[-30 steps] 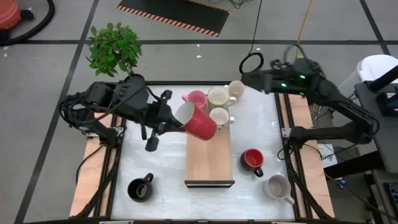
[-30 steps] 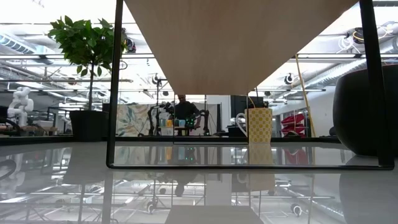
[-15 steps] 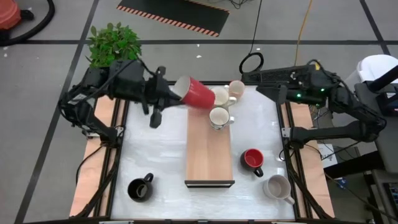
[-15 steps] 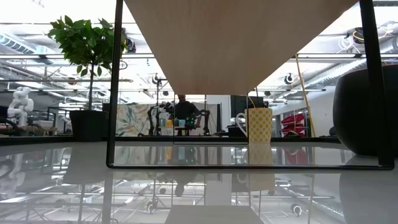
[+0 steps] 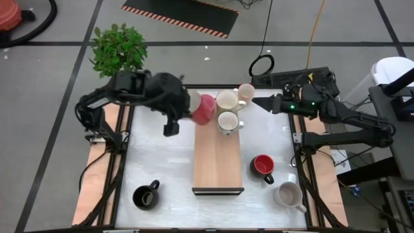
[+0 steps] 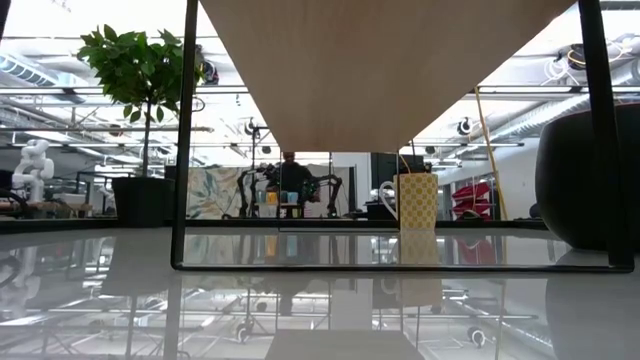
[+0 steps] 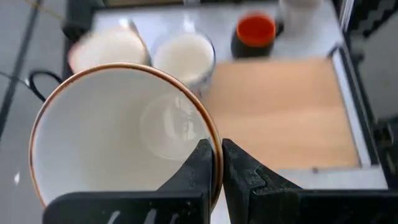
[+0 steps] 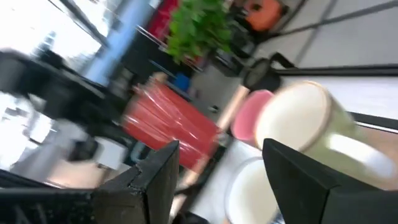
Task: Place coffee mugs
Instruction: Put the orange mug on the shelf
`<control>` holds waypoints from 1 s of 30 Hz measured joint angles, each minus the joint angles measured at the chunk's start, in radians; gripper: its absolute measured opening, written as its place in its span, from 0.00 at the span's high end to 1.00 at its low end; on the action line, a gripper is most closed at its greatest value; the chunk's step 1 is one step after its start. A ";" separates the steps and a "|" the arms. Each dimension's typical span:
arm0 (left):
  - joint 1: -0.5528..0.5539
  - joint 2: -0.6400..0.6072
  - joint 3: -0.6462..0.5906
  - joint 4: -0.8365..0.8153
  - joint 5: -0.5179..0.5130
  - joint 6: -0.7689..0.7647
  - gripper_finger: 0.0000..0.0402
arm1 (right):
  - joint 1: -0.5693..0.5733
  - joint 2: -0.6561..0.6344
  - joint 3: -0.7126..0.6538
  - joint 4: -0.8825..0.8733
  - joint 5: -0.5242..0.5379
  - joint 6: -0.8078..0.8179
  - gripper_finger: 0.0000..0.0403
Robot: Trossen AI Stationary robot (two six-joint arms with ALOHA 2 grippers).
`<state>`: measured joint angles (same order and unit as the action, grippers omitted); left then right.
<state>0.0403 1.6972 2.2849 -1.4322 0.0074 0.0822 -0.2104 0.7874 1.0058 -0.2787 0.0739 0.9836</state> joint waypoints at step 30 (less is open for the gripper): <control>-0.081 0.232 0.000 -0.070 -0.044 0.089 0.94 | 0.003 -0.076 -0.122 0.379 0.030 -0.008 0.46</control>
<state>-0.0402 1.9291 2.2848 -1.5024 -0.0370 0.1709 -0.2073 0.7113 0.8833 0.1005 0.1036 0.9756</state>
